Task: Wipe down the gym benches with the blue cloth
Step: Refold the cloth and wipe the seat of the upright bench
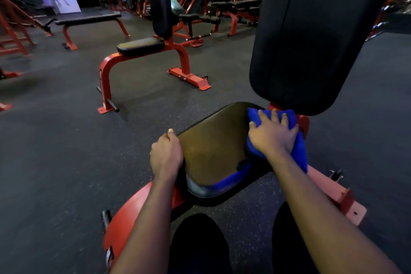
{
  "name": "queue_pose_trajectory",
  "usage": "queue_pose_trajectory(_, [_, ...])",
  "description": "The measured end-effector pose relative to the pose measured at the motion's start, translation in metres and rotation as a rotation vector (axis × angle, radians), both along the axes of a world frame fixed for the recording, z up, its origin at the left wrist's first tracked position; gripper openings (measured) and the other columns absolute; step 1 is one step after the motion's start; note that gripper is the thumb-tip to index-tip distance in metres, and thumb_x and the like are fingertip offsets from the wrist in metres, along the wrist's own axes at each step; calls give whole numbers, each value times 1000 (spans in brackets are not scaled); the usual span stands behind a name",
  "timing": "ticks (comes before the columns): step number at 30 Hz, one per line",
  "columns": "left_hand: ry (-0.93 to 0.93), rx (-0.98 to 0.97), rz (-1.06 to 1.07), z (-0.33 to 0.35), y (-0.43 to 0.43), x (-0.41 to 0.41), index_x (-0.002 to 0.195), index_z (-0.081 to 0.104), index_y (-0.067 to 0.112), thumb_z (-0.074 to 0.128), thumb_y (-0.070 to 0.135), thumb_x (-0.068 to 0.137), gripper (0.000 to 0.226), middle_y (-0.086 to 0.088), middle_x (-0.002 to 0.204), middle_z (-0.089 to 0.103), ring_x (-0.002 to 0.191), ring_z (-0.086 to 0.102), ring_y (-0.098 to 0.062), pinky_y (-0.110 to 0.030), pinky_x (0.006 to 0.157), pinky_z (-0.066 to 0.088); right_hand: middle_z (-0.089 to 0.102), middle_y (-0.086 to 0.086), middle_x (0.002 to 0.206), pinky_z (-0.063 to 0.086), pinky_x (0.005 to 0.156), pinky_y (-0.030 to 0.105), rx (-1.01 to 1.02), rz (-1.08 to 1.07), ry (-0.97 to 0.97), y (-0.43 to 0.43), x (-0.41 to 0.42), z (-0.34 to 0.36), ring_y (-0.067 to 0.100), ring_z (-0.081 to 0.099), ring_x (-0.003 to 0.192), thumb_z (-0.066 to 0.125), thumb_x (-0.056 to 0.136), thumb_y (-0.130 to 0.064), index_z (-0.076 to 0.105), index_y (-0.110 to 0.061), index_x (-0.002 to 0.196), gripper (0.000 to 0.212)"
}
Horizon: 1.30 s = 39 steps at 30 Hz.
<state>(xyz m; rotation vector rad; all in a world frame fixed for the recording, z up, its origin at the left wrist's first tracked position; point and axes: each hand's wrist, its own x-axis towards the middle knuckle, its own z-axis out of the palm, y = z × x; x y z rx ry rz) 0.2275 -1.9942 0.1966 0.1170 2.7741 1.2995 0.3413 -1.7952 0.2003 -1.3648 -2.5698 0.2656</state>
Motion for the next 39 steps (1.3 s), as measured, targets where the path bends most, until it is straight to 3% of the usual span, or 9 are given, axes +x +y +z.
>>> queue_pose_trajectory(3, [-1,-8,-6,-1,1,-1,128,58,6,25,40,104,53,-28,133,54,122,50,-43,-44,101,37,21,-6,163,11,118,53,79,113,41,-16,17,-15,23,14,150,35,97,-55,31,-41,150,55])
queue_pose_trajectory(7, [0,-2,-4,-3,0,-2,128,59,9,25,41,104,53,-28,131,55,120,51,-44,-45,100,37,21,-9,163,17,117,51,-46,57,55,25,18,-3,20,15,150,36,98,-55,30,-42,151,55])
queue_pose_trajectory(14, [28,13,15,-6,2,-8,125,62,10,26,42,104,53,-26,126,59,116,54,-43,-44,97,40,10,-3,165,6,119,53,11,129,-106,15,6,-1,26,6,151,26,100,-55,17,-38,155,59])
queue_pose_trajectory(20, [39,1,22,-7,4,-10,125,62,12,25,42,104,52,-24,126,59,115,55,-42,-44,96,41,9,-6,165,13,117,53,-64,296,-220,66,-83,14,27,15,150,23,101,-55,18,-38,155,57])
queue_pose_trajectory(24, [37,4,28,-10,5,-13,125,62,11,25,43,103,53,-25,126,59,116,55,-42,-44,96,40,16,-12,164,6,121,51,-24,543,-243,39,-111,14,19,13,151,28,102,-55,28,-40,153,53])
queue_pose_trajectory(28, [24,7,31,-10,5,-14,125,62,10,25,43,104,54,-25,126,59,116,54,-42,-44,97,40,19,-22,160,9,122,44,-16,830,-94,26,-56,1,6,13,149,40,101,-52,29,-47,150,51])
queue_pose_trajectory(31, [23,15,34,-10,4,-12,125,62,10,24,44,104,55,-25,126,59,116,54,-42,-44,96,40,24,-13,161,16,122,39,-28,759,-59,69,-47,-1,12,19,149,46,100,-48,33,-43,149,52])
queue_pose_trajectory(35, [26,24,44,-7,4,-10,125,62,7,24,43,105,56,-25,127,59,116,54,-41,-44,96,40,26,-7,161,22,119,48,-39,488,-152,88,-98,6,22,25,148,39,99,-55,34,-38,150,54])
queue_pose_trajectory(39, [23,75,74,-5,4,-8,125,61,5,23,43,105,57,-25,129,57,119,52,-41,-44,97,38,45,-3,151,25,115,45,44,579,-154,25,-118,13,22,35,141,38,100,-49,49,-30,141,46])
